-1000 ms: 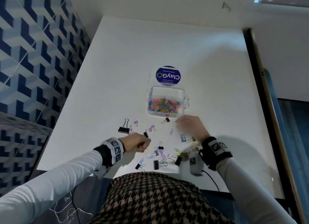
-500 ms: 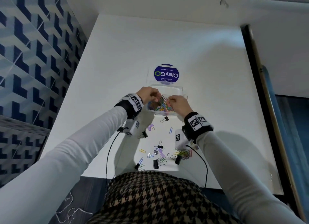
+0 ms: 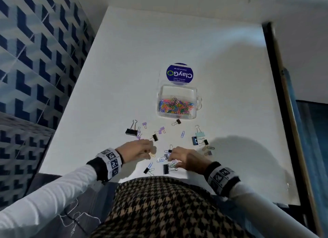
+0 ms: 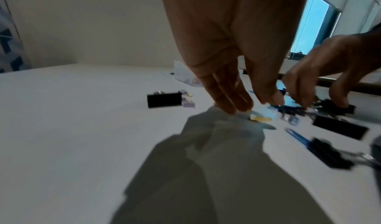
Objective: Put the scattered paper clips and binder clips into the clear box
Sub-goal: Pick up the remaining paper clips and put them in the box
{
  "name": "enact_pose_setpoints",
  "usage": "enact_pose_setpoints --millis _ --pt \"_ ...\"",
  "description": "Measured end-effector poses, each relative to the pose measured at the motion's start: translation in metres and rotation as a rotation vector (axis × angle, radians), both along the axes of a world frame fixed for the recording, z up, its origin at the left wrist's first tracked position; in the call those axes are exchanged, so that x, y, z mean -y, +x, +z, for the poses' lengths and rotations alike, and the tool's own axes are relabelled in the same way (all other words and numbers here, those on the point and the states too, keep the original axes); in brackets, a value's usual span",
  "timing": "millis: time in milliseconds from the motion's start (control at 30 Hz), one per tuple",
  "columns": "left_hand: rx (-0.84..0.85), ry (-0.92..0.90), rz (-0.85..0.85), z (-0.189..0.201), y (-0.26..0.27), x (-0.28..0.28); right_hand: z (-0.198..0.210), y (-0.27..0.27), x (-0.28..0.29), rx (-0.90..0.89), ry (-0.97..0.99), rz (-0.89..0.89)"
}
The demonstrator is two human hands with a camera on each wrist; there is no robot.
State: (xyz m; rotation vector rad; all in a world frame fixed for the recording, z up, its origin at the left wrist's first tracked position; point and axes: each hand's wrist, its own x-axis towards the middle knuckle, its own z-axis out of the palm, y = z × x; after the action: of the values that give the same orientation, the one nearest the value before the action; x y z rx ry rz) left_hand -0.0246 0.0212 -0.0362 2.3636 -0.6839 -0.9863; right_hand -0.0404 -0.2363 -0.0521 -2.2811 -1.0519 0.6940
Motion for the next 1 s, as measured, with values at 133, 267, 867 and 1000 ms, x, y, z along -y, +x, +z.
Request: enact_pose_setpoints --millis 133,267,867,1000 --pt "0.091 -0.006 -0.05 -0.009 -0.019 0.014 -0.006 -0.006 -0.005 0.149 -0.008 0.057" --pt "0.208 0.059 -0.135 -0.019 -0.024 0.022 -0.009 -0.008 -0.007 0.224 -0.012 -0.005" --pt "0.254 0.043 0.088 -0.025 -0.001 0.009 -0.014 0.005 0.008 0.192 -0.063 -0.25" --pt "0.339 0.137 0.033 -0.02 0.0 0.011 -0.012 0.013 -0.004 0.159 -0.148 -0.2"
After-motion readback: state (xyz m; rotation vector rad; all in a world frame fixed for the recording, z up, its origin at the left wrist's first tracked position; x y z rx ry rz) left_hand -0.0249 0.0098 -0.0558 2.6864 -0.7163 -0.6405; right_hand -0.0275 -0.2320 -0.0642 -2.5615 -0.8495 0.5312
